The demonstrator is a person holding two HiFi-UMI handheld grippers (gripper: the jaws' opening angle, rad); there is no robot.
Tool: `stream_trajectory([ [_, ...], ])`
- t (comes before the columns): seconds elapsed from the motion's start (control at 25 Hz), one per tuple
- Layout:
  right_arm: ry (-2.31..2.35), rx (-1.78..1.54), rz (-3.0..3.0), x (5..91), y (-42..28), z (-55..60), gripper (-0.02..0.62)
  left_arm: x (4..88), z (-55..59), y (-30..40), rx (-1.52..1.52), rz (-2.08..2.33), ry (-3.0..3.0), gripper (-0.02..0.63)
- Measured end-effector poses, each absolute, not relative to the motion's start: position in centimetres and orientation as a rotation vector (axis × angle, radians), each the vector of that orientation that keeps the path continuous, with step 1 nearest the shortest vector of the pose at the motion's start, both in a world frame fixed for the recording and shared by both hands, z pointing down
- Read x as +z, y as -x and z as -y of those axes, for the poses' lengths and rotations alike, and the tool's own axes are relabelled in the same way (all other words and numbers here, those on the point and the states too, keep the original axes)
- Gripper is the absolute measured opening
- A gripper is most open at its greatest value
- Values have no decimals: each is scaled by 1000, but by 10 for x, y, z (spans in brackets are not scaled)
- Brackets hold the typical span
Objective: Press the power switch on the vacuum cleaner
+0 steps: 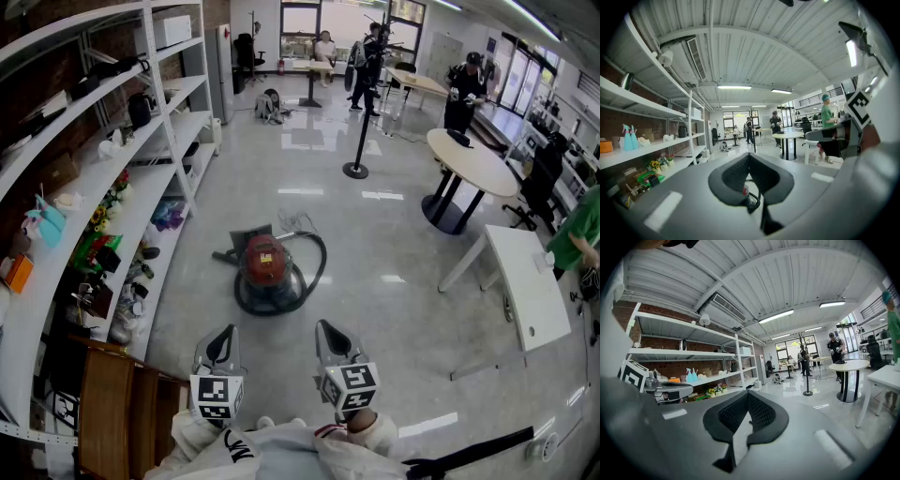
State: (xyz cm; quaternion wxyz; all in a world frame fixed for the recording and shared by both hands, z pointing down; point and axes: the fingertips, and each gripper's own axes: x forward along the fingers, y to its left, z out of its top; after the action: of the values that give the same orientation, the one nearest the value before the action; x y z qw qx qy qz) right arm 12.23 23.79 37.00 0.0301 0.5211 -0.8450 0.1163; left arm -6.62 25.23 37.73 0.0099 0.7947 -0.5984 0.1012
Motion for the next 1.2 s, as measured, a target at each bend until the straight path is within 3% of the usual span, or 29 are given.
stream_trajectory([
  [1.2,-1562,425,2639,386,-150,-242,0,388,-258,41,319,1899,-2452,0],
])
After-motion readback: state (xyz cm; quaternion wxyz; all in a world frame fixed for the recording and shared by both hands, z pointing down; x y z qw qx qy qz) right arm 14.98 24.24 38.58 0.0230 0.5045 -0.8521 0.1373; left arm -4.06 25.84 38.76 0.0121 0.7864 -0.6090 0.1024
